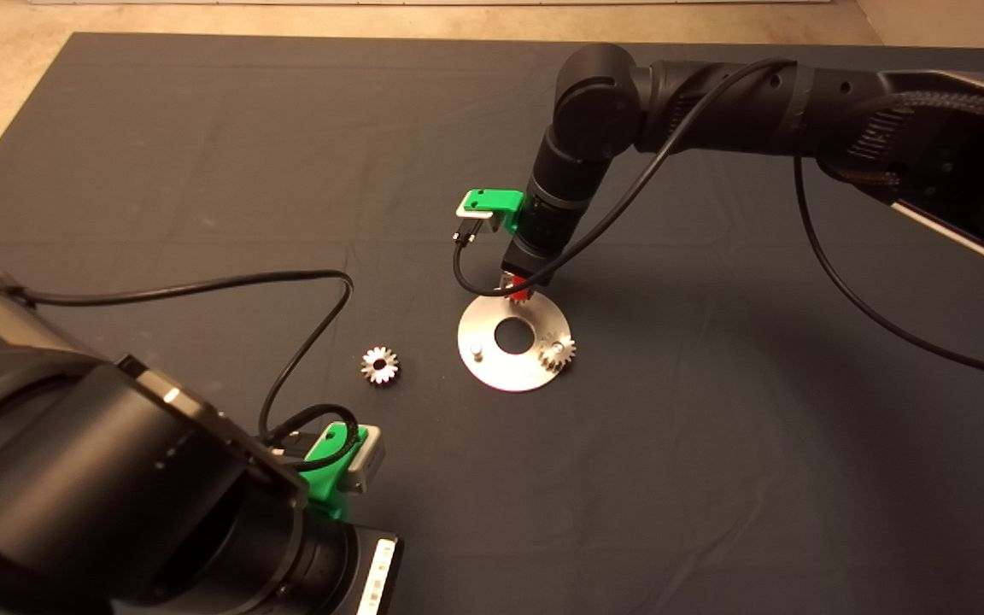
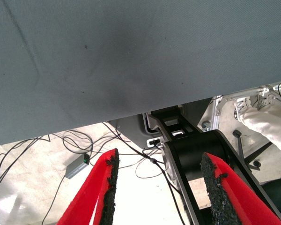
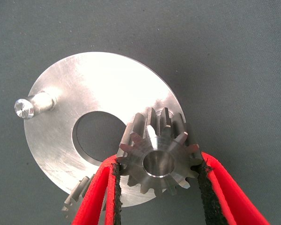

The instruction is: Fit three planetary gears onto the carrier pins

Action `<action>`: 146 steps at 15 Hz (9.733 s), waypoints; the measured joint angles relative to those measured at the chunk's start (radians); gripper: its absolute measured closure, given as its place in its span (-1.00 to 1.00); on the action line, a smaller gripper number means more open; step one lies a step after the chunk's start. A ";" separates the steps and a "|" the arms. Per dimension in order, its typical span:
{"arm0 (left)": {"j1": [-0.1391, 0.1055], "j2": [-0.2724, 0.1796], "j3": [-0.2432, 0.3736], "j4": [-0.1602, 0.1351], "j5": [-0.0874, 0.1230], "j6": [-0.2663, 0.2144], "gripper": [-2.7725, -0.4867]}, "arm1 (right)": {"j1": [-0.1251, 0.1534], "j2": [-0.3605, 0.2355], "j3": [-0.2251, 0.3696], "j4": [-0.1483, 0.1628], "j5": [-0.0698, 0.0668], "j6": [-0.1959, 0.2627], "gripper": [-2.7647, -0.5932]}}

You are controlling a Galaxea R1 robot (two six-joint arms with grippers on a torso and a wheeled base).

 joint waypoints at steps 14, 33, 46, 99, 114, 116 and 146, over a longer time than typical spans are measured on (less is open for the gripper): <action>0.000 0.000 0.000 0.000 0.000 0.000 0.39 | -0.001 0.014 0.002 -0.044 -0.024 0.000 0.73; 0.000 0.000 0.000 0.000 0.000 0.000 0.39 | 0.000 0.037 -0.040 -0.040 -0.053 -0.039 0.73; 0.000 0.000 0.000 0.000 0.000 0.000 0.39 | 0.002 0.053 -0.056 -0.037 -0.072 -0.061 0.73; 0.000 0.000 0.000 0.000 0.000 0.000 0.39 | -0.014 0.058 -0.114 -0.026 -0.069 -0.087 0.46; 0.000 0.000 0.000 0.000 0.000 0.000 0.39 | 0.059 0.052 -0.116 0.111 -0.092 -0.098 -0.20; 0.000 0.000 0.000 0.000 0.000 0.000 0.39 | 0.074 0.044 -0.116 0.116 -0.130 -0.093 -0.29; 0.000 0.036 0.000 0.020 0.000 0.058 0.39 | 0.083 -0.640 0.989 -0.029 -0.122 0.873 -0.34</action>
